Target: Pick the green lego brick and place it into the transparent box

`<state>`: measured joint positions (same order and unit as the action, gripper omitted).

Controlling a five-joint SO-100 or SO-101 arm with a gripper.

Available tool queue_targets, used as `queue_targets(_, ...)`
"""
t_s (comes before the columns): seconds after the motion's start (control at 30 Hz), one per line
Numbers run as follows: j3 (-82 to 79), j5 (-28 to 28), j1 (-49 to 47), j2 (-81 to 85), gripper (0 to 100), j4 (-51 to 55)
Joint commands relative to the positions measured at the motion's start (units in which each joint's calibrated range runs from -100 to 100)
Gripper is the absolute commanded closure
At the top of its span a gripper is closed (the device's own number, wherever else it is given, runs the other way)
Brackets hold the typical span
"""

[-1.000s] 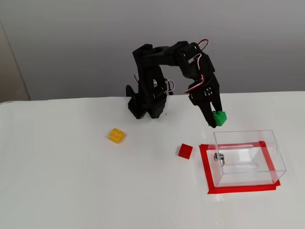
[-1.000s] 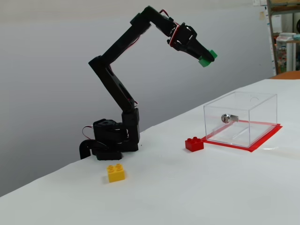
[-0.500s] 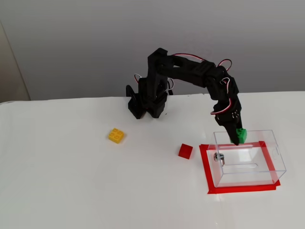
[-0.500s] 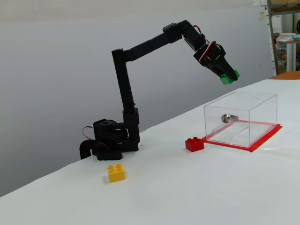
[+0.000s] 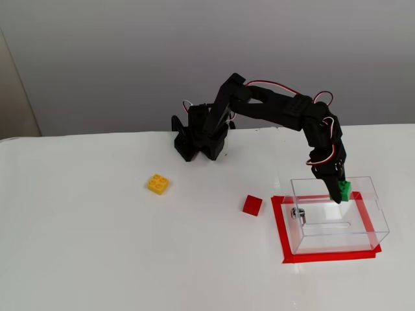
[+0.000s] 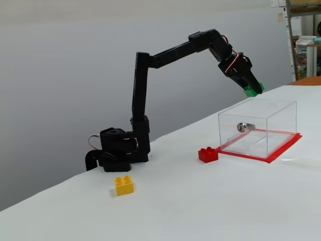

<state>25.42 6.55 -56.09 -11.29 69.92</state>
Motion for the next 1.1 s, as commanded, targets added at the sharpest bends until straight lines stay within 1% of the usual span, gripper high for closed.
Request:
queue_targets(0.0,2.3,0.2,-0.1,0.4,81,-0.8)
queue_targets(0.13,1.9,0.2,-0.1,0.4,67,-0.8)
queue_targets(0.2,1.8,0.3,-0.1,0.3,63,-0.8)
queue_targets(0.4,1.8,0.2,0.2,0.5,64,-0.7)
queue_targets(0.77,2.6,-0.1,3.9,1.7,83,0.3)
queue_targets(0.87,1.8,-0.1,4.9,4.6,88,2.0)
queue_targets(1.0,-1.0,-0.1,6.5,9.6,98,2.4)
queue_targets(1.07,-3.3,-0.1,7.6,12.6,99,2.5)
